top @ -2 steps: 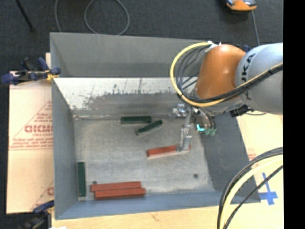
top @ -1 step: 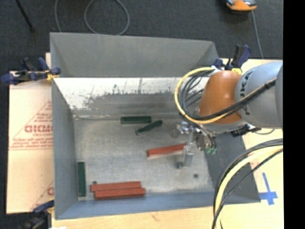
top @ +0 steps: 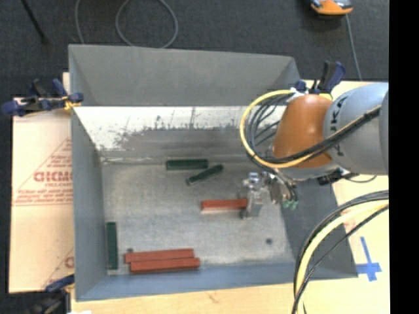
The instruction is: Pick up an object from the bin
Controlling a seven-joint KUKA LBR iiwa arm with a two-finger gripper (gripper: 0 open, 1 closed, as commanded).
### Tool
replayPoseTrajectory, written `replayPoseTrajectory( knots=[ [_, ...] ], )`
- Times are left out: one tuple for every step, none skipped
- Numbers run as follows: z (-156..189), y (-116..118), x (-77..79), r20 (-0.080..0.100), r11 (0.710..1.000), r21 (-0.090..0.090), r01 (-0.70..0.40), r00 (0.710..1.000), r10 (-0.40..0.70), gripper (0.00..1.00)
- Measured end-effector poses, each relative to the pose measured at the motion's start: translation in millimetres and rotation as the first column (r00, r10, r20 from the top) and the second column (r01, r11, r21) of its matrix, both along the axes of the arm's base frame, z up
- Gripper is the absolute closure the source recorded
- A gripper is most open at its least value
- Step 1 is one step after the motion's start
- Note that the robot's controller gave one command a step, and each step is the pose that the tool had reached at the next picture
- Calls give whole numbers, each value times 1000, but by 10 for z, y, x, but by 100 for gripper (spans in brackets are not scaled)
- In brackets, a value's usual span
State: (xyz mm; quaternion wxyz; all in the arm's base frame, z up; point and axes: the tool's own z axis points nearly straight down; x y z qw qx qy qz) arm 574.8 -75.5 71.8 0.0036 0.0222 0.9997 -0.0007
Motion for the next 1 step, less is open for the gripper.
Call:
replayPoseTrajectory(
  knots=[
    [1679,-417,300,7,1000,-3,17,1000,-17,100]
  ],
)
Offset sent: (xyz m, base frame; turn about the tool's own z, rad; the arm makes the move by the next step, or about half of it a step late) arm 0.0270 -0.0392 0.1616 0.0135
